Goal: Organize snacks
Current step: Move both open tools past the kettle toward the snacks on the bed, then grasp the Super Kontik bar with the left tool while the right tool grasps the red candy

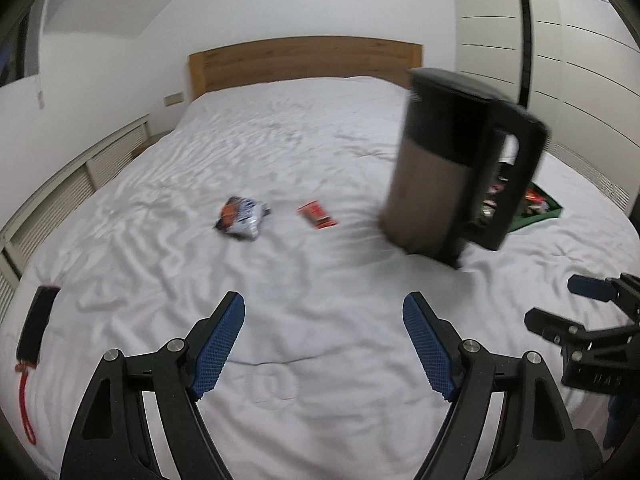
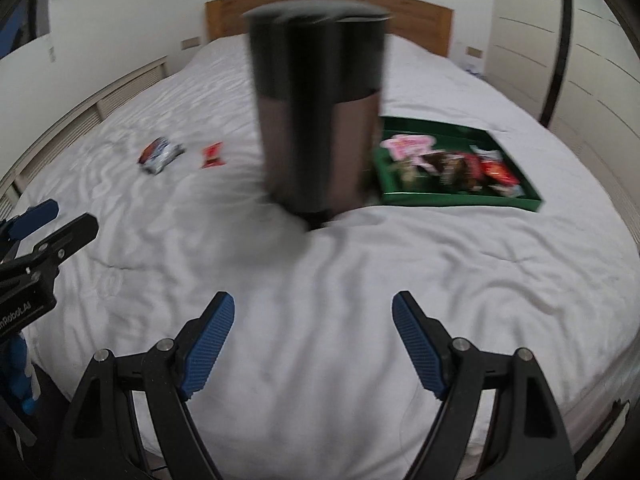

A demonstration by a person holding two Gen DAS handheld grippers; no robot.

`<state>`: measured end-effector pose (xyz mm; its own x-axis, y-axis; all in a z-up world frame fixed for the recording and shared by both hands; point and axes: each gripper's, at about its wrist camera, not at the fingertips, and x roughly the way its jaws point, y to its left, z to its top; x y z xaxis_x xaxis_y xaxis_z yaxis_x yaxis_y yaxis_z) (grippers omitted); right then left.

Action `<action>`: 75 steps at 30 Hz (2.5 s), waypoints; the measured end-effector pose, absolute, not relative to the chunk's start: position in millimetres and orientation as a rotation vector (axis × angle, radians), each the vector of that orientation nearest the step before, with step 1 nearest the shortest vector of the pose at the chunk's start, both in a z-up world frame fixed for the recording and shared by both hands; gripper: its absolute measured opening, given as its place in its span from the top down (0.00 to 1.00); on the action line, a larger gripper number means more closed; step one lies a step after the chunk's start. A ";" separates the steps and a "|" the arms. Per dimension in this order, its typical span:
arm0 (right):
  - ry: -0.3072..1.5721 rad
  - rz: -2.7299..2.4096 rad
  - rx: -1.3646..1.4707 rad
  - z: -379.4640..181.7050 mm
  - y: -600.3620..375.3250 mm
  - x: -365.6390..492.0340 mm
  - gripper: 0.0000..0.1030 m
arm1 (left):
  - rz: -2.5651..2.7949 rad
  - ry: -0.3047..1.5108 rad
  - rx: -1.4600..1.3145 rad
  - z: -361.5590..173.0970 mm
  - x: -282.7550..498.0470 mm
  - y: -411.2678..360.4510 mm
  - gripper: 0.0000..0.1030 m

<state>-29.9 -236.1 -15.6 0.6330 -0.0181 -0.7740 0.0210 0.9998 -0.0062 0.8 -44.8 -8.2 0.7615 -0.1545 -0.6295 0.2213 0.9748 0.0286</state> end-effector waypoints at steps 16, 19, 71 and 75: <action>0.919 0.148 -0.049 -42.1 -159.9 38.1 0.00 | -0.052 0.750 0.038 -38.6 52.0 21.4 0.25; 0.904 0.174 -0.059 -40.7 -149.0 57.4 0.00 | -0.038 0.761 -0.001 -41.4 66.4 37.5 0.25; 0.898 0.236 -0.134 -113.5 -95.3 261.3 0.00 | -0.205 0.875 0.128 -117.2 273.8 16.3 0.43; 0.892 0.235 -0.137 -114.5 -94.8 259.6 0.00 | -0.196 0.867 0.147 -117.6 271.4 13.9 0.45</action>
